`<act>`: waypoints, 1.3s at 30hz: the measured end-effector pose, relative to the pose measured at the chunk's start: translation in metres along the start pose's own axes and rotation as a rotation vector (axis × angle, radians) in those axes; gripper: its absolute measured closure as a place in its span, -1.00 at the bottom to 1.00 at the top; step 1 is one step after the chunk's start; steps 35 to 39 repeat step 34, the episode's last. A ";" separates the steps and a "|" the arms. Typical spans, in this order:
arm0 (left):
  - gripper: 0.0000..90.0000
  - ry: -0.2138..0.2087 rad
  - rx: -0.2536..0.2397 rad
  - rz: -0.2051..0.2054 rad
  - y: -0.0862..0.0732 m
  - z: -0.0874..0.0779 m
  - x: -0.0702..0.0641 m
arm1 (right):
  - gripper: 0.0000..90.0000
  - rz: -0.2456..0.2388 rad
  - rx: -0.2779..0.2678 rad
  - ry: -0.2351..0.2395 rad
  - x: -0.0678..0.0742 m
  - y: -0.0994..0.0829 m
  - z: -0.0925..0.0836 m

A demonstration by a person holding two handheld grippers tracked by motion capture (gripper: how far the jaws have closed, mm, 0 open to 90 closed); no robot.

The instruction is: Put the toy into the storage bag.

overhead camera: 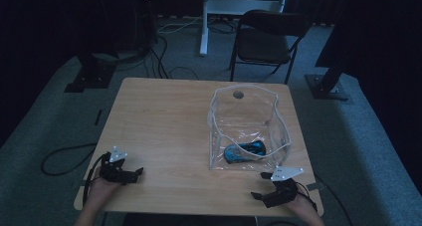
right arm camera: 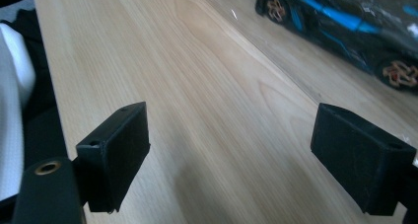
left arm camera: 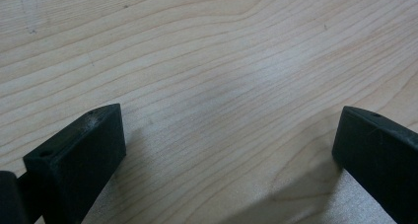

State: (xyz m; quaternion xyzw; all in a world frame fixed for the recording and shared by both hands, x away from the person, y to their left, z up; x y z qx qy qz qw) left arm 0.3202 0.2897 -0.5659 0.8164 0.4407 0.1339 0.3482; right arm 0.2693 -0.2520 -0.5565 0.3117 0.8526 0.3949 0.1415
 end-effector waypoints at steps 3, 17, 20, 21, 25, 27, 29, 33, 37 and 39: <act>-0.99 0.000 0.000 0.000 0.000 0.000 0.000 | -0.69 0.006 0.004 -0.006 -0.002 -0.004 0.000; -0.99 0.000 -0.001 0.000 0.000 0.000 0.000 | -0.69 0.072 0.004 -0.055 -0.017 -0.021 -0.009; -0.99 0.000 -0.001 0.000 0.000 0.000 0.000 | -0.70 0.094 0.013 -0.067 -0.020 -0.023 -0.009; -0.99 0.000 -0.001 0.000 0.000 0.000 0.000 | -0.70 0.094 0.013 -0.067 -0.020 -0.023 -0.009; -0.99 0.000 -0.001 -0.001 0.000 0.000 0.000 | -0.70 0.110 0.011 -0.083 -0.021 -0.024 -0.009; -0.99 0.000 -0.001 -0.001 0.000 0.000 0.000 | -0.70 0.108 0.011 -0.086 -0.021 -0.024 -0.008; -0.99 0.001 -0.001 -0.002 0.000 0.000 -0.001 | -0.70 0.109 0.012 -0.098 -0.021 -0.024 -0.009; -0.99 0.000 -0.001 -0.001 0.000 0.000 0.000 | -0.70 0.113 0.013 -0.108 -0.021 -0.024 -0.009; -0.99 0.000 -0.001 -0.001 0.000 0.000 0.000 | -0.70 0.114 0.013 -0.107 -0.021 -0.024 -0.009; -0.99 0.000 -0.001 -0.001 0.000 0.000 0.000 | -0.70 0.114 0.013 -0.107 -0.021 -0.024 -0.009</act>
Point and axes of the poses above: each handheld gripper's, and its own axes: z roughly forward along the jaws, y roughly out of its top, x roughly to its left, the point moved 2 cm from there along z, roughly forward along the jaws, and after that the axes turned 9 degrees about -y, right-handed, at the moved point
